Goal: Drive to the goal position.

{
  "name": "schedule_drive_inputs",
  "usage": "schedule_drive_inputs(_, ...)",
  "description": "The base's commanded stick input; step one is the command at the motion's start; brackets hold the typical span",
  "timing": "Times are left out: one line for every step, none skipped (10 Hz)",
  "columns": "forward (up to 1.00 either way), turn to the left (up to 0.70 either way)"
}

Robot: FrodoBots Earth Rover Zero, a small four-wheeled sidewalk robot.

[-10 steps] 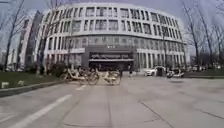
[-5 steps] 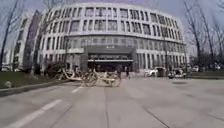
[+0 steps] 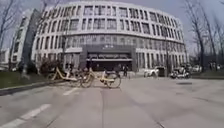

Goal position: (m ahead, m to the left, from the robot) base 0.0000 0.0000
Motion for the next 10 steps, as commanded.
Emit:
schedule_drive_inputs(0.85,0.0)
schedule_drive_inputs(0.85,0.0)
schedule_drive_inputs(0.85,0.0)
schedule_drive_inputs(0.75,0.0)
schedule_drive_inputs(0.36,0.0)
schedule_drive_inputs(0.0,0.0)
schedule_drive_inputs(0.0,0.0)
schedule_drive_inputs(0.0,0.0)
schedule_drive_inputs(0.0,0.0)
schedule_drive_inputs(0.0,0.0)
